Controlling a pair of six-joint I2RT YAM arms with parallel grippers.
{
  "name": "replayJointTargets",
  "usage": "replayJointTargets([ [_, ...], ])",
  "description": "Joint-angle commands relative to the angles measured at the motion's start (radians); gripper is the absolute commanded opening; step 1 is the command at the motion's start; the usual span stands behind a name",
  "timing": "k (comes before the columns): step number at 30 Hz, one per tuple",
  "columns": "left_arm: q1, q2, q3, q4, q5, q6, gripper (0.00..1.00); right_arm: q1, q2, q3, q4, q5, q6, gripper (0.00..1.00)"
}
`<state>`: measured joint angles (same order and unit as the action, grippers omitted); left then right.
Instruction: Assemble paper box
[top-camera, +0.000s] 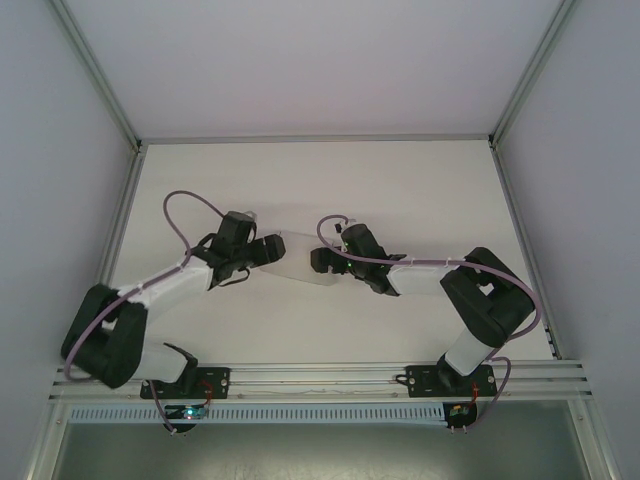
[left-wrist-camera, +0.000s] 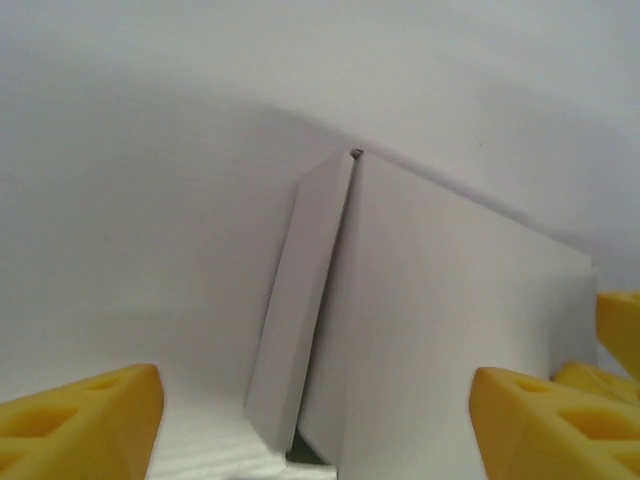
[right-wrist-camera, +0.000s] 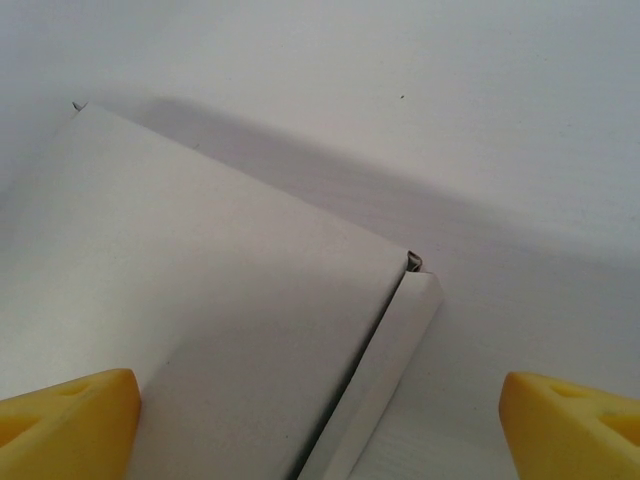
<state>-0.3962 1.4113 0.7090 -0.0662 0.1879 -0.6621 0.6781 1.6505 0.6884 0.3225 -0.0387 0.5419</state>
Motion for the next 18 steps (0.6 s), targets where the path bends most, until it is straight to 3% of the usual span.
replayJointTargets([
  [1,0.039,0.092,0.039,0.062,0.124,0.051,0.68,-0.020,0.038,-0.040,-0.140,-0.001,-0.059,0.91],
  [3,0.049,0.145,0.050,0.109,0.183,0.060,0.65,-0.024,0.038,-0.042,-0.138,-0.010,-0.065,0.91],
  [7,0.058,0.210,0.071,0.125,0.205,0.073,0.43,-0.045,0.039,-0.050,-0.137,-0.019,-0.065,0.91],
  [18,0.063,0.283,-0.024,0.267,0.262,0.045,0.14,-0.088,0.018,-0.056,-0.102,-0.095,-0.023,0.94],
])
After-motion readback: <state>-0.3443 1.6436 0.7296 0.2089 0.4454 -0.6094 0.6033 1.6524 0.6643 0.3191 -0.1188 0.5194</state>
